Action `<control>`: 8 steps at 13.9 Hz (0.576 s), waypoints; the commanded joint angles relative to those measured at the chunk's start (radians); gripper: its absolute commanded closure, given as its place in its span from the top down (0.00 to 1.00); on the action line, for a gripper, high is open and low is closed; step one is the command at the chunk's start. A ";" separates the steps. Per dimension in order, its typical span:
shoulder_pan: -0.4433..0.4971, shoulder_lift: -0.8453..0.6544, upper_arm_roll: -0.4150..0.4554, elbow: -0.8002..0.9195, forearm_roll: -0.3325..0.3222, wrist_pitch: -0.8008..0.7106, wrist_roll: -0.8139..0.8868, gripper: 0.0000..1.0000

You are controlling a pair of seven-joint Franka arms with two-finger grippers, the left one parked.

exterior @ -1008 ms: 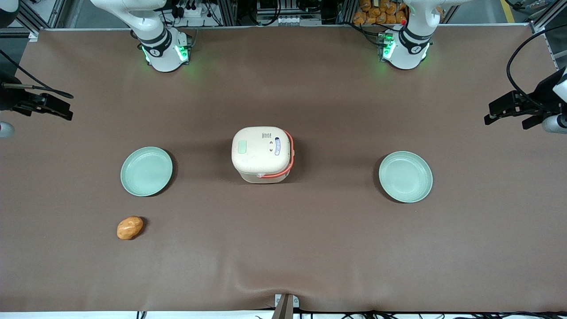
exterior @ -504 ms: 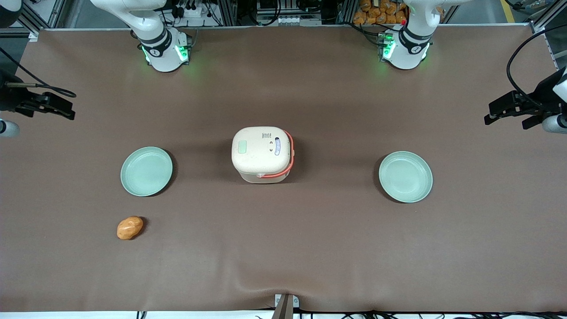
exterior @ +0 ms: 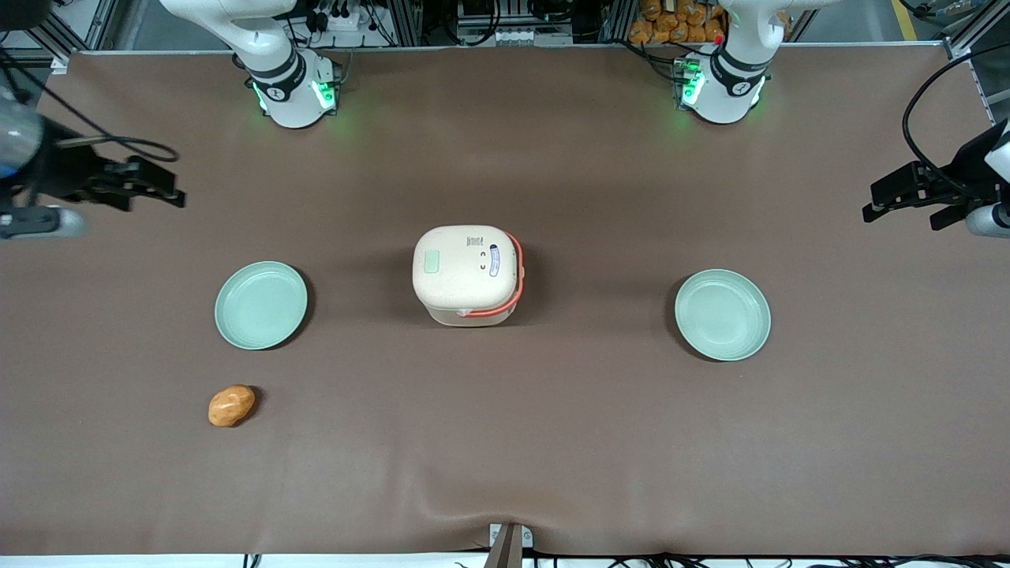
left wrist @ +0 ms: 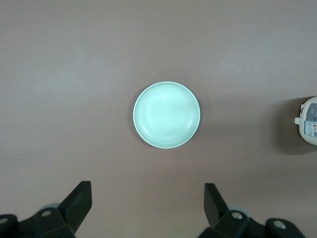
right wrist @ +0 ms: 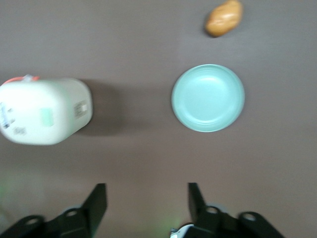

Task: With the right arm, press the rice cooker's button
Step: 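Move the right gripper over to the front of the white rice cooker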

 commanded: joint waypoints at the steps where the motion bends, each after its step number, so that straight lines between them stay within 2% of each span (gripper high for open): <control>1: 0.083 0.031 -0.006 -0.017 0.074 0.036 0.052 0.33; 4: 0.192 0.090 -0.008 -0.023 0.082 0.121 0.066 0.12; 6: 0.252 0.124 -0.008 -0.046 0.083 0.174 0.150 0.00; 8: 0.314 0.166 -0.006 -0.066 0.085 0.221 0.195 0.00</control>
